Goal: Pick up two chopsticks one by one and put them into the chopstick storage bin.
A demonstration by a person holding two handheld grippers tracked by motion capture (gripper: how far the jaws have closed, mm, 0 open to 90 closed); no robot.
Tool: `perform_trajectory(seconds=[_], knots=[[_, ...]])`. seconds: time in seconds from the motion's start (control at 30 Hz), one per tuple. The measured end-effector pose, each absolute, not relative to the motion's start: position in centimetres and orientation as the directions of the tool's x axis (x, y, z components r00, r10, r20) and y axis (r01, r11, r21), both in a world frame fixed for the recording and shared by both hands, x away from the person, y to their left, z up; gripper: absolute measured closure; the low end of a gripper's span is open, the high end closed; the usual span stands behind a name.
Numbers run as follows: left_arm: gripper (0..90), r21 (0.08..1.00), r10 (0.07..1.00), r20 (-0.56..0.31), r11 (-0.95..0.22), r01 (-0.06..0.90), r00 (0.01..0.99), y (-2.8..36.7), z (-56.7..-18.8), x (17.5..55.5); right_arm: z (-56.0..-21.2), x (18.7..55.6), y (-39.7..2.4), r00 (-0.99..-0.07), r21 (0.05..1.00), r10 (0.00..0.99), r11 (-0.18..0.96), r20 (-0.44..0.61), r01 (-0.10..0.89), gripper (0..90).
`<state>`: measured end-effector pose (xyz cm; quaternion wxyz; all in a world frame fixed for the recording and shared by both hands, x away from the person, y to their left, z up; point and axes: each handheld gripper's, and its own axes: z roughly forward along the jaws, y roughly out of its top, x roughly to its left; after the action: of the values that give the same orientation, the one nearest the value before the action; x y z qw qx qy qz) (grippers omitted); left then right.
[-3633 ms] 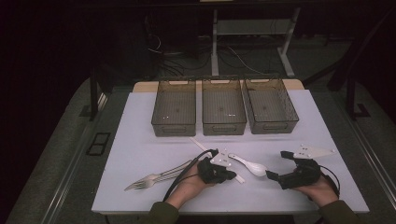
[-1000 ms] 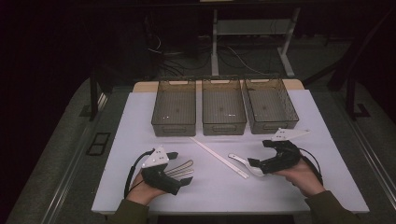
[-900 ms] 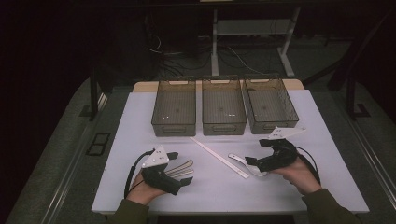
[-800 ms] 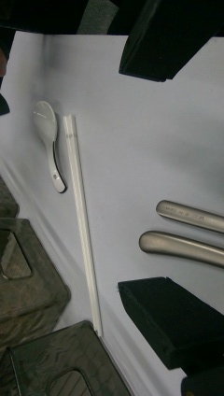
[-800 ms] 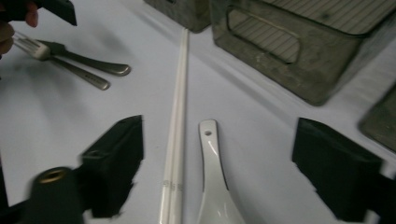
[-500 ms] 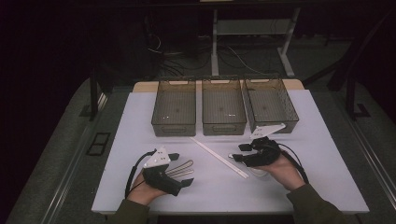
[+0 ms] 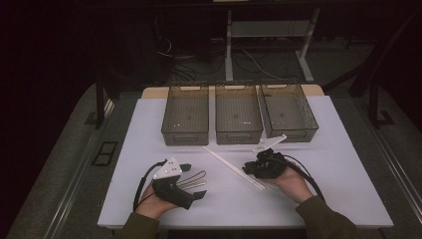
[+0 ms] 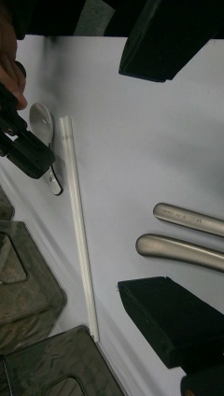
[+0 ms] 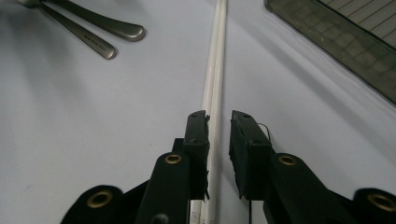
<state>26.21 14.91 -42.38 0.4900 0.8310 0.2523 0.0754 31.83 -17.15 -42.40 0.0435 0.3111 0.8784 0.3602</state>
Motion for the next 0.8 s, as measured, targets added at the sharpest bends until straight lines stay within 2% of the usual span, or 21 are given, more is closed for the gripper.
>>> perform_trajectory(seconds=[0.43,0.8], knots=[[0.0,0.853,0.488,-0.123,-0.393,0.344,0.864,14.9,-42.4,26.2,-43.5,31.7,-16.5,-0.812,0.617,0.574,0.603,0.104,0.505,83.1],[0.0,0.852,0.487,-0.123,-0.395,0.344,0.865,14.9,-42.4,26.2,-43.9,31.7,-16.3,-0.811,0.591,0.578,0.624,0.09,0.511,82.5]])
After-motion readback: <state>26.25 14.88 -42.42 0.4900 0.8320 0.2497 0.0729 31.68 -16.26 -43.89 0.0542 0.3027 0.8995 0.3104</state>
